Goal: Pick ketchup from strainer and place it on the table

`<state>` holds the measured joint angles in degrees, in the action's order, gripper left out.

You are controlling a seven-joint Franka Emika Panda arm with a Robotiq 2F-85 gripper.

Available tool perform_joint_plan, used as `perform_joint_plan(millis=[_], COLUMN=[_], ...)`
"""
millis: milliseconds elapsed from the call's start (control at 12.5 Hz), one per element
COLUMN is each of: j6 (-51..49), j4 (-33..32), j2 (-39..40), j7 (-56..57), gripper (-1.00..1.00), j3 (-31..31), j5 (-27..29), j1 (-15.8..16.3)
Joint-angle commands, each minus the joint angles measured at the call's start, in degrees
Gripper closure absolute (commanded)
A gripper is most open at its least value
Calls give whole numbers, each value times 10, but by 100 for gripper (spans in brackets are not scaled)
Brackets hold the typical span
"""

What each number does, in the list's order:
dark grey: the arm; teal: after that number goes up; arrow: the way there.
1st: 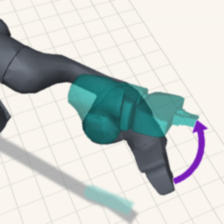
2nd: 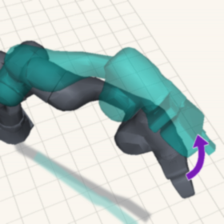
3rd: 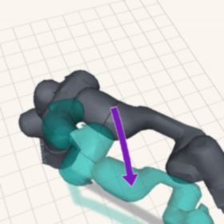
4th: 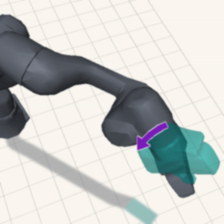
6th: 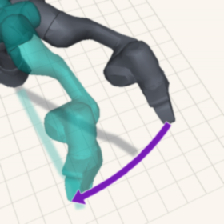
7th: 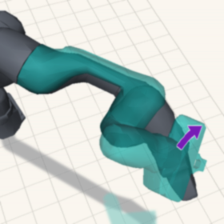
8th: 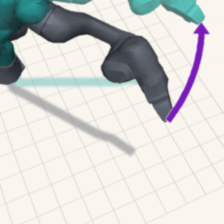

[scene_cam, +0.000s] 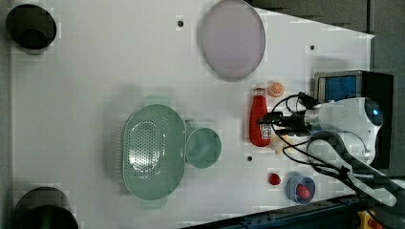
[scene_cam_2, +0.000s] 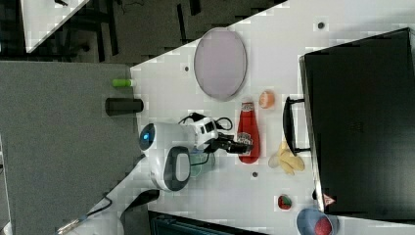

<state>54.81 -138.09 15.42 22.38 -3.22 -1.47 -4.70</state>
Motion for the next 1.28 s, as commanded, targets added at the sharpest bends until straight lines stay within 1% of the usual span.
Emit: perform_joint_plan(millis=[80, 240, 480, 640, 800, 960, 1280], j6=[-38, -130, -330, -427, -486, -511, -511], j4=[71, 130, 252, 338, 397, 425, 423], j2=[-98, -134, -158, -154, -150, -150, -147], j7=[-2, -79, -191, -226, -239, -239, -239], gripper=[-100, -100, -100, -100, -100, -100, -100], j3=[3, -2, -14, -21, -23, -21, -21], j5=[1, 1, 1, 1, 3, 3, 2], j1=[4, 4, 4, 4, 4, 3, 3])
